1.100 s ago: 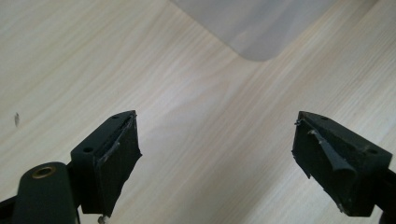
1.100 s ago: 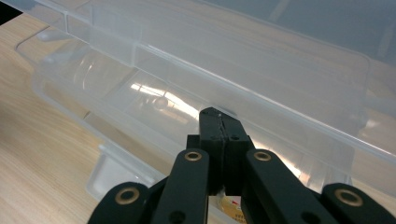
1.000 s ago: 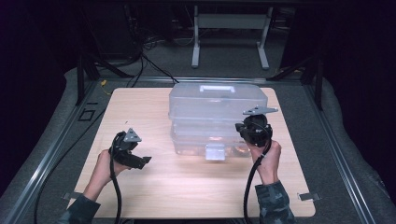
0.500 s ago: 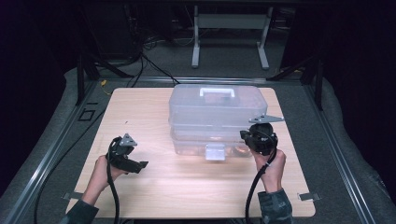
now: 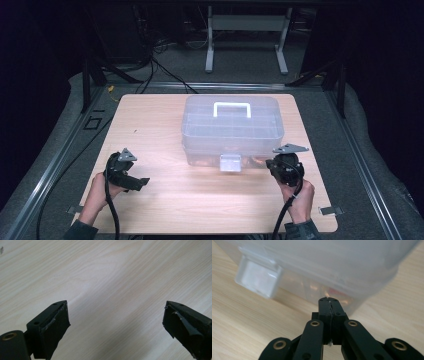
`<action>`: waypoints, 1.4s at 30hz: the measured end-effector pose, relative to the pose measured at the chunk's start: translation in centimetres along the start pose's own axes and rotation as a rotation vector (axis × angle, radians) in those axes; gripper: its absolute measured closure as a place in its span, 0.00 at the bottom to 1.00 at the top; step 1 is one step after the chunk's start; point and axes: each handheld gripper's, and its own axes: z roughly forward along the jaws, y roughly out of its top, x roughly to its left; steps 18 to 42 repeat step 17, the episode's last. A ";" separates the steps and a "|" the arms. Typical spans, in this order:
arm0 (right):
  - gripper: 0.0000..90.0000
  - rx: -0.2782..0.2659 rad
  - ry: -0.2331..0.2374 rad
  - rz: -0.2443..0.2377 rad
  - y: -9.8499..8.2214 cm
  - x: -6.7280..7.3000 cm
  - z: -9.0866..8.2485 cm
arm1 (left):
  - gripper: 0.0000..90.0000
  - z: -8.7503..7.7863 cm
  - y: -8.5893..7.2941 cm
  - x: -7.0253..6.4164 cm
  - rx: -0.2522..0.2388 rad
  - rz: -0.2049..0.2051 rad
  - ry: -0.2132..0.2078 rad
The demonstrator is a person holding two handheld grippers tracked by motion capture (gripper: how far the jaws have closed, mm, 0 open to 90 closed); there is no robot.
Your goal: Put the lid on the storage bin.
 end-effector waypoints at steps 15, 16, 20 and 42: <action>0.29 0.040 -0.094 0.125 -7.0 -3.9 1.6 | 0.07 1.7 -3.4 0.3 -0.026 -0.080 0.055; 0.24 0.029 -0.081 0.133 -7.3 -4.0 1.7 | 0.07 1.8 -3.5 0.3 -0.029 -0.080 0.061; 0.20 0.028 -0.069 0.137 -7.6 -4.3 1.8 | 0.07 2.0 -3.6 0.3 -0.029 -0.081 0.065; 0.20 0.028 -0.069 0.137 -7.6 -4.3 1.8 | 0.07 2.0 -3.6 0.3 -0.029 -0.081 0.065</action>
